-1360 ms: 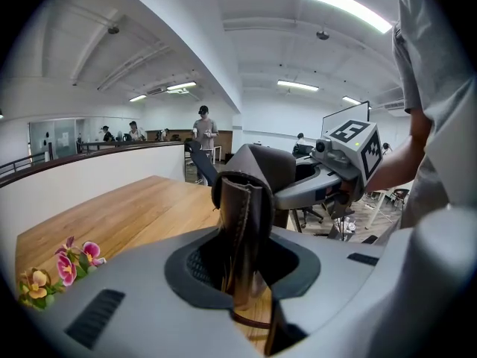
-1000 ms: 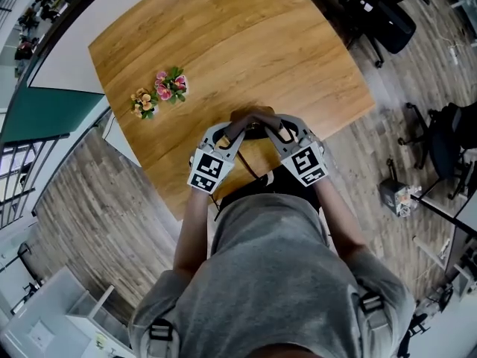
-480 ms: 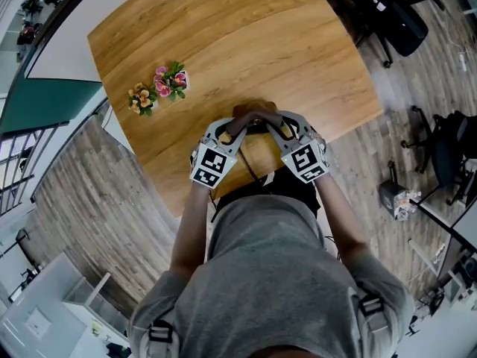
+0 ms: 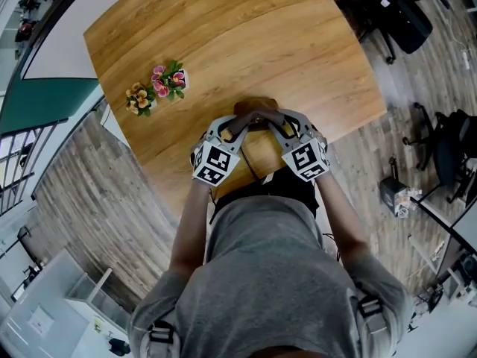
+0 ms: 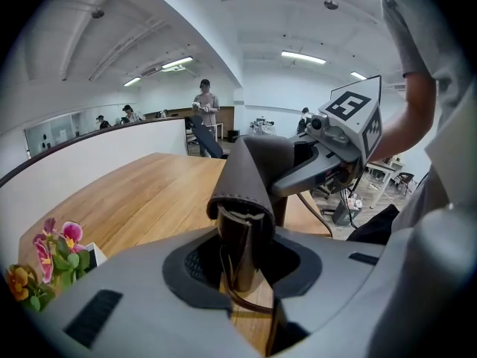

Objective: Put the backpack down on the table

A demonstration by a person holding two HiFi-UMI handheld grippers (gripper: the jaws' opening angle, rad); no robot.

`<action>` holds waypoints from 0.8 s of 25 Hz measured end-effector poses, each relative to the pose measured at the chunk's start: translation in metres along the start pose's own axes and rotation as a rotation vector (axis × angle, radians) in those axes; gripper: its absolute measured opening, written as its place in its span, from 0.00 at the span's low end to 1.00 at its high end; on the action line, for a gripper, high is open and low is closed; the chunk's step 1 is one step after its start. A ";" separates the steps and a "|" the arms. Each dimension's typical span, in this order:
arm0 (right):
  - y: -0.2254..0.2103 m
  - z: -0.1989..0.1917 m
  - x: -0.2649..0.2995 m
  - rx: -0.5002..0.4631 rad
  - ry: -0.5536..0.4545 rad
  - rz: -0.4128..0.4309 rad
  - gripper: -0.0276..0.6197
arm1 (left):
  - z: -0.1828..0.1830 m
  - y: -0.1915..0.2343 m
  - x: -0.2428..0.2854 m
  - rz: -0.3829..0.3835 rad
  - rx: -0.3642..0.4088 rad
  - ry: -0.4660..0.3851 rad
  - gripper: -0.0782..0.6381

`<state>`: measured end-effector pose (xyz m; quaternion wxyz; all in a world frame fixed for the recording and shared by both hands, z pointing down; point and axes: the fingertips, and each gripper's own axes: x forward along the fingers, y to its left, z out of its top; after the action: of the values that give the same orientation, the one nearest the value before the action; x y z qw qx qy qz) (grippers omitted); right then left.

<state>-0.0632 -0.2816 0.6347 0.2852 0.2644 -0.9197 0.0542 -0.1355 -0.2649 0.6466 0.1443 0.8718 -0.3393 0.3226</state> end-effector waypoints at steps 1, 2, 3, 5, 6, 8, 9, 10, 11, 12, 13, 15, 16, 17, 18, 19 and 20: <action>0.001 -0.003 0.002 0.001 0.007 0.001 0.22 | -0.002 0.000 0.001 -0.002 0.003 0.003 0.27; 0.001 -0.006 0.003 0.000 0.014 0.002 0.22 | -0.005 0.000 0.003 -0.004 0.006 0.008 0.27; 0.002 -0.008 0.004 -0.002 0.020 0.002 0.22 | -0.006 0.000 0.004 -0.005 0.009 0.013 0.27; 0.002 -0.010 0.005 -0.012 0.029 -0.003 0.23 | -0.008 -0.001 0.005 -0.005 0.019 0.024 0.27; 0.002 -0.012 0.005 -0.015 0.035 -0.006 0.23 | -0.008 -0.001 0.006 -0.004 0.025 0.027 0.27; 0.001 -0.015 0.004 -0.011 0.043 -0.009 0.23 | -0.008 -0.003 0.007 -0.006 0.037 0.030 0.28; 0.001 -0.016 0.004 -0.005 0.044 -0.009 0.23 | -0.009 -0.004 0.008 -0.006 0.044 0.030 0.28; 0.001 -0.017 0.004 0.000 0.045 -0.008 0.23 | -0.009 -0.005 0.008 -0.006 0.049 0.030 0.28; 0.001 -0.017 0.003 0.001 0.045 -0.008 0.23 | -0.009 -0.006 0.008 -0.007 0.053 0.030 0.28; 0.000 -0.016 0.003 0.001 0.044 -0.008 0.23 | -0.009 -0.006 0.008 -0.007 0.054 0.030 0.28; 0.000 -0.016 0.003 0.002 0.042 -0.010 0.24 | -0.008 -0.006 0.008 -0.006 0.056 0.030 0.28; -0.001 -0.016 0.003 0.005 0.043 -0.016 0.24 | -0.008 -0.006 0.009 -0.004 0.064 0.033 0.28; -0.002 -0.016 0.003 0.009 0.044 -0.018 0.25 | -0.008 -0.007 0.009 -0.002 0.072 0.036 0.28; -0.001 -0.017 0.002 0.012 0.045 -0.019 0.25 | -0.008 -0.008 0.009 -0.002 0.080 0.040 0.29; -0.001 -0.019 0.001 0.015 0.046 -0.020 0.25 | -0.009 -0.009 0.009 -0.002 0.088 0.045 0.29; -0.001 -0.020 0.000 0.017 0.044 -0.021 0.26 | -0.009 -0.010 0.008 -0.003 0.093 0.048 0.29; 0.000 -0.021 -0.001 0.019 0.041 -0.024 0.27 | -0.009 -0.010 0.007 -0.004 0.096 0.050 0.30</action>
<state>-0.0522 -0.2764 0.6512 0.3023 0.2767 -0.9098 0.0652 -0.1287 -0.2566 0.6582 0.1115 0.8699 -0.3182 0.3599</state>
